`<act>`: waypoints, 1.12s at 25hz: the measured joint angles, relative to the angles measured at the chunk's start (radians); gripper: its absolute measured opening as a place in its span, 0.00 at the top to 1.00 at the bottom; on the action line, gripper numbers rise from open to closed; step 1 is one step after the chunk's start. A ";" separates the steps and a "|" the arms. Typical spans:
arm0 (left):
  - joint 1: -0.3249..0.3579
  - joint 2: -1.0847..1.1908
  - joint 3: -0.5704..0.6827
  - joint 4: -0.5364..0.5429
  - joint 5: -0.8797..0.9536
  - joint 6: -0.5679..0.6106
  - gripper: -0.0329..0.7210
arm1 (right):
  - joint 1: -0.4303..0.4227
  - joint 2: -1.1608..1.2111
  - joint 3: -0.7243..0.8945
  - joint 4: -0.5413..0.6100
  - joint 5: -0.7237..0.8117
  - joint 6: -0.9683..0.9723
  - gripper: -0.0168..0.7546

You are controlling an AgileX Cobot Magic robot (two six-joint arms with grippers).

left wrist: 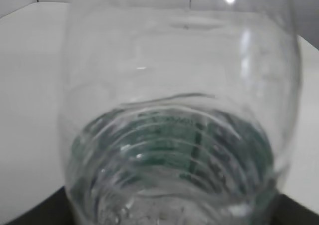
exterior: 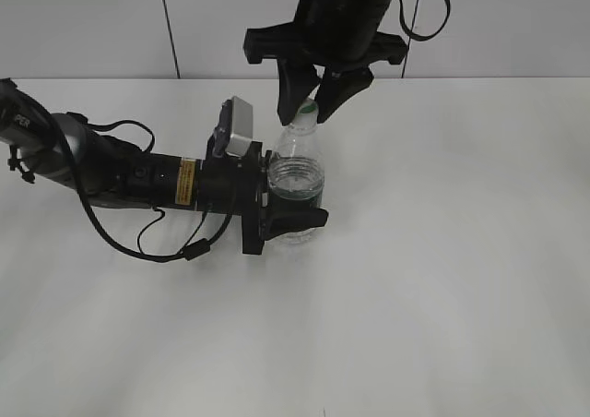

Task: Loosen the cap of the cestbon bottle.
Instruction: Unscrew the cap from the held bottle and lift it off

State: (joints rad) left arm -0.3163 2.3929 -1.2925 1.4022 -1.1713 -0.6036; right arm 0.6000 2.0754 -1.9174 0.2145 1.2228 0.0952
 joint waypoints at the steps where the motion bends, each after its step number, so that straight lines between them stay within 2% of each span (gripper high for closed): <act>1: 0.000 0.000 0.000 0.000 -0.001 0.000 0.42 | 0.000 0.000 0.000 0.000 0.000 -0.043 0.59; 17: 0.001 0.000 0.000 0.022 -0.002 -0.003 0.42 | 0.000 0.000 0.000 -0.002 0.005 -0.782 0.59; 28: 0.001 0.000 0.000 0.028 0.001 -0.007 0.42 | 0.001 0.000 0.000 -0.005 0.005 -1.134 0.59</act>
State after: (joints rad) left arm -0.3154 2.3929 -1.2925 1.4299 -1.1701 -0.6106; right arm 0.6008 2.0754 -1.9174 0.2095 1.2275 -1.0392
